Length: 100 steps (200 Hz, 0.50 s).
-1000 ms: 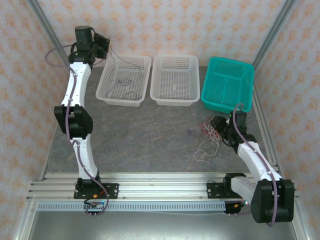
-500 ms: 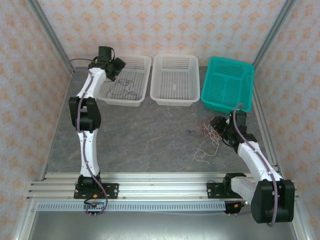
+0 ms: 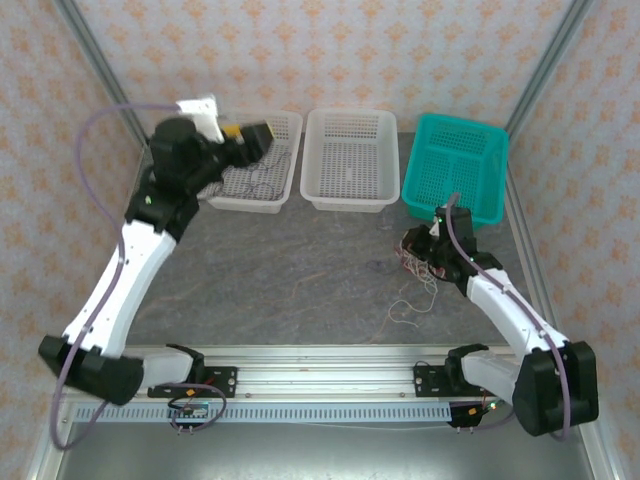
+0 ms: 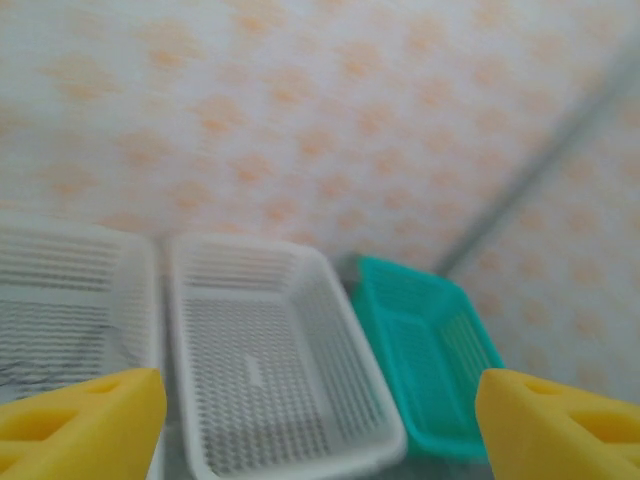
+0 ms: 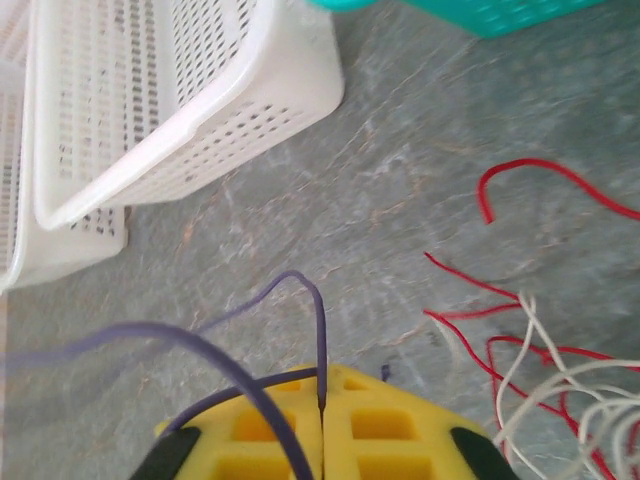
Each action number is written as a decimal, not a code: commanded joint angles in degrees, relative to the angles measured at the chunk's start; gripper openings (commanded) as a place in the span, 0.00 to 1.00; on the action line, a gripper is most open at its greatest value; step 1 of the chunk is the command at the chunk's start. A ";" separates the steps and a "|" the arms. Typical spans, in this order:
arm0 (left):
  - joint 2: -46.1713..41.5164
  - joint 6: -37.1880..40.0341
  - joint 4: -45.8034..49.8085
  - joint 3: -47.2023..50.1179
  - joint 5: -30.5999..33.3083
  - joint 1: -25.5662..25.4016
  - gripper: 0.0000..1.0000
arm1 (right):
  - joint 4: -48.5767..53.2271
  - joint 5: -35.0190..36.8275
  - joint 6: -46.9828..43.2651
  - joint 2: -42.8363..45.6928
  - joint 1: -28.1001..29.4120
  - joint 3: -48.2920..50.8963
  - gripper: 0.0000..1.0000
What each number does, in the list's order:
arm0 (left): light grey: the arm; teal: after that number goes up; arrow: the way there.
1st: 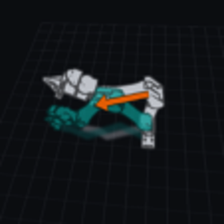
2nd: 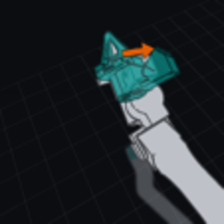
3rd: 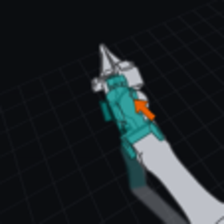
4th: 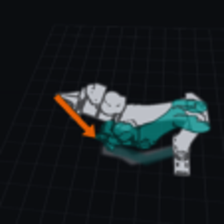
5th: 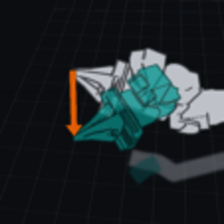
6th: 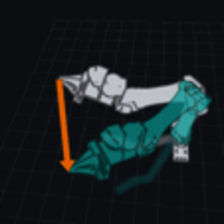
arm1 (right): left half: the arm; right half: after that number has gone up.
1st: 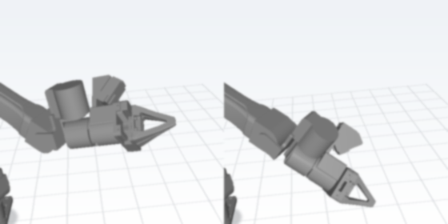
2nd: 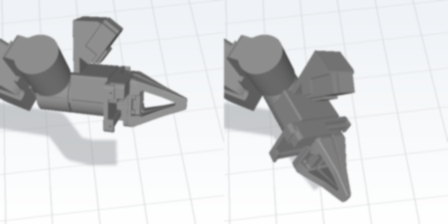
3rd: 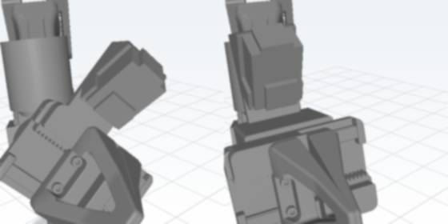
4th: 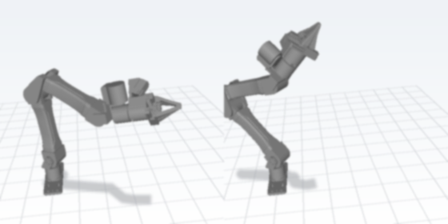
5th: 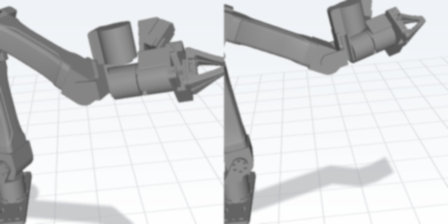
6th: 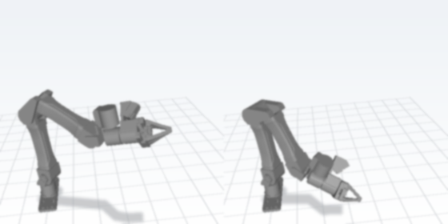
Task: Untangle the cables
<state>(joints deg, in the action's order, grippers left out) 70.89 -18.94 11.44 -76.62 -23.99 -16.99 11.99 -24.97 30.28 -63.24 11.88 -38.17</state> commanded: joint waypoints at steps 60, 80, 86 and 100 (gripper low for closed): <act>13.38 18.42 -19.14 23.53 -2.23 -30.15 0.91 | -3.52 -0.32 4.26 -4.28 0.86 -3.30 0.00; 21.14 18.61 -24.30 20.68 -0.20 -32.00 0.93 | -3.29 -0.01 4.95 -3.88 0.86 -2.99 0.00; 23.26 19.24 -24.38 19.17 0.79 -32.49 0.93 | -3.29 0.02 5.14 -3.67 0.85 -2.89 0.00; 27.56 21.61 -23.58 15.47 3.98 -34.01 0.94 | -3.30 0.01 5.49 -3.17 0.86 -2.77 0.00</act>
<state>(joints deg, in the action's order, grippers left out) 93.25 -1.61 -5.13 -54.94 -26.35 -49.28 9.39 -25.12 34.37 -67.35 12.36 -39.68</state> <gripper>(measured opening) 0.932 0.043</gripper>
